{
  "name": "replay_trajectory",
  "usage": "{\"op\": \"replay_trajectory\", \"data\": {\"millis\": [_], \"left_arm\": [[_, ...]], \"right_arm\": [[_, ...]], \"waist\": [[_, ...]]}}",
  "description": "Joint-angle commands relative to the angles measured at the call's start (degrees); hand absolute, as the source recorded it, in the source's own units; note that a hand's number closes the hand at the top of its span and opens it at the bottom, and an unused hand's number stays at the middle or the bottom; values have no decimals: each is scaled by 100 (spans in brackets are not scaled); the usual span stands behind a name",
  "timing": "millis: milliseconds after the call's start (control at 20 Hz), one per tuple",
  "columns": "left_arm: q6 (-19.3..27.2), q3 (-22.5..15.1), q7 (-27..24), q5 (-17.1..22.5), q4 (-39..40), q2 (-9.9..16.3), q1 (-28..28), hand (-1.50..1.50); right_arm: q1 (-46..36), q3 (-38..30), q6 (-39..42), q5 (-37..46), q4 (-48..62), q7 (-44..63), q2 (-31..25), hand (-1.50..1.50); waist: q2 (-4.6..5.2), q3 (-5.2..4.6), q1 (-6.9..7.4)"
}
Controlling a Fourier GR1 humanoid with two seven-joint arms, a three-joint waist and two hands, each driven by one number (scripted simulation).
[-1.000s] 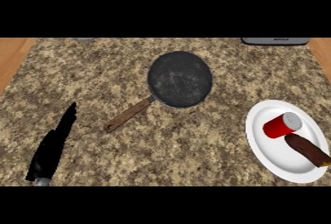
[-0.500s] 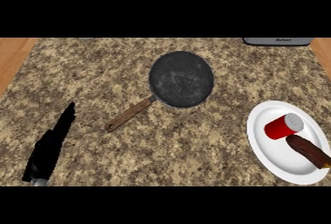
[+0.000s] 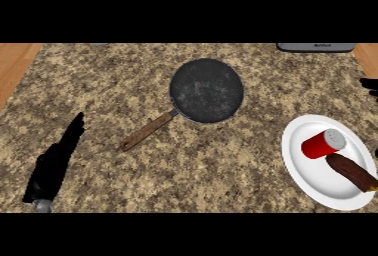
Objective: Pick the can from the plate and place it in the pan
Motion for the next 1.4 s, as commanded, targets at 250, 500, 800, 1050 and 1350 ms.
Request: {"op": "replay_trajectory", "data": {"millis": [250,500,800,1050,1350], "left_arm": [[-247,188,-237,-220,326,-242,101,0],[-137,123,-51,-575,281,-584,-95,0],[31,84,-60,-857,38,-848,225,0],[-519,579,-421,-619,531,-701,121,0],[-734,775,-173,-772,4,-742,369,0]], "right_arm": [[-352,284,558,520,70,865,525,-150],[-471,72,874,331,-273,1430,744,-150],[-40,182,800,773,-515,1683,943,-150],[-136,270,753,1381,-170,1602,1327,-150],[-181,-41,989,1781,253,1160,1585,-150]], "waist": [[0,0,-23],[-7,0,-54],[-14,0,-63],[-5,0,-44],[-4,2,-26]]}}
